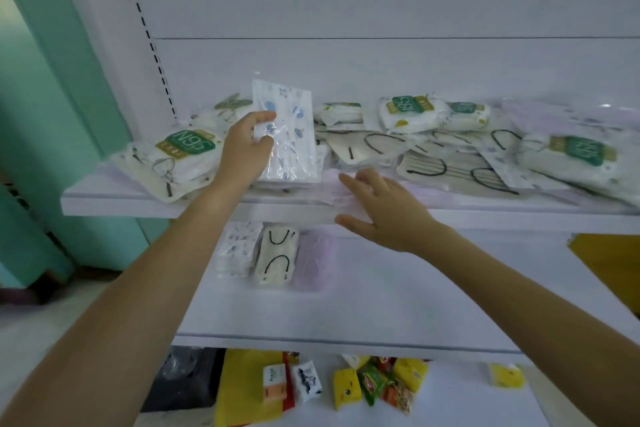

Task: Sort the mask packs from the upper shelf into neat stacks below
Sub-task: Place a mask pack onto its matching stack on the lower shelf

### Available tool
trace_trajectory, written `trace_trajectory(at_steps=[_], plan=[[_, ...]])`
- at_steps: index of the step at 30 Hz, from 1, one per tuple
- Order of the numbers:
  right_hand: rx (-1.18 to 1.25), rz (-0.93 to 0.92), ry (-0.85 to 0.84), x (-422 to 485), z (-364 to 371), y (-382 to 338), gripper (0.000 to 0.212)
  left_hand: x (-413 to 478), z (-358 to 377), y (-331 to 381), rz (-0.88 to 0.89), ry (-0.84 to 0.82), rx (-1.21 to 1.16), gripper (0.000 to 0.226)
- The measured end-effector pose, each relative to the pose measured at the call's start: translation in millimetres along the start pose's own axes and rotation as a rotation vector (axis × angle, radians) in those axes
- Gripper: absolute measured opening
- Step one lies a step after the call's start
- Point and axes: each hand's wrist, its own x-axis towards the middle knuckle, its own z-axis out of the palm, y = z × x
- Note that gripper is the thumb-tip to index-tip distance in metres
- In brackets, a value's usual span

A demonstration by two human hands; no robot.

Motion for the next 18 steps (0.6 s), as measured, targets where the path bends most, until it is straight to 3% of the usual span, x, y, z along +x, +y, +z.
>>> trace_trajectory(at_steps=[4,7,11,16,18], plan=[[0.000,0.011,0.064,-10,9,12,0.084,1,6,5,0.007,0.003,-0.010,0.046],[0.002,0.130,0.035,-16,9,31,0.081,2,5,7,0.018,0.022,-0.007,0.046],[-0.001,0.166,0.041,-21,11,41,0.102,0,5,9,0.034,0.040,-0.014,0.046],[0.040,0.030,0.375,-18,14,20,0.058,-2,-2,11,0.030,0.077,-0.007,0.046],[0.074,-0.046,0.411,-9,14,7,0.052,-3,-12,11,0.022,0.116,-0.006,0.046]])
